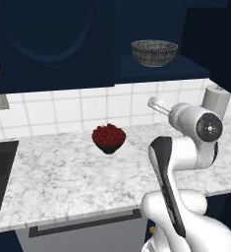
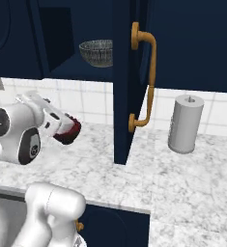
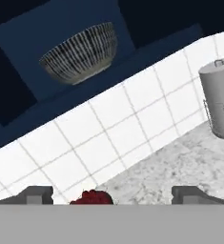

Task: Pick up the bowls on the counter and stack them on top of one another in the open cabinet. Place the smaller bowl on top of the larger bowl.

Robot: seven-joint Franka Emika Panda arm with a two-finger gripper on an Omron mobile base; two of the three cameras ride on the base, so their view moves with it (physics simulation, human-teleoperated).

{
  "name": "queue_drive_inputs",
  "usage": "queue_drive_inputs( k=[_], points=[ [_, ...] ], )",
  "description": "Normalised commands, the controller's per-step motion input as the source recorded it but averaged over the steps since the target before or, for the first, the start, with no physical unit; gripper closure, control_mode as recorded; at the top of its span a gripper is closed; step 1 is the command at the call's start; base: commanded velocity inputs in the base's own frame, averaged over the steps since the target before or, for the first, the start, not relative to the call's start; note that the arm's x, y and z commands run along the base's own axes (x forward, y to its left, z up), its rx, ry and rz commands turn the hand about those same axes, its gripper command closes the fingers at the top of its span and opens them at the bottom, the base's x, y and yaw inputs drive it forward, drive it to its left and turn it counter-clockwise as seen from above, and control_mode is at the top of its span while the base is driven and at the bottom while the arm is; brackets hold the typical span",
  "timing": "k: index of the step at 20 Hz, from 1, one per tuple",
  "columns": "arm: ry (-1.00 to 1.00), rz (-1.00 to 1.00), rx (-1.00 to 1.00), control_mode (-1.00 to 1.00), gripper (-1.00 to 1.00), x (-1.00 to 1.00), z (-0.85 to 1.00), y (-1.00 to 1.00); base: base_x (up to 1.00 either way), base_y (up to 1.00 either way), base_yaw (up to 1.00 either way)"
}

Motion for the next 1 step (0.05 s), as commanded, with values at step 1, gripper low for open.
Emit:
queue_drive_inputs(
  k=[1],
  points=[
    [-0.01, 0.07, -0.71, -1.00, -1.00, -0.26, -1.00, 0.31, 0.00, 0.00, 0.00]
  ],
)
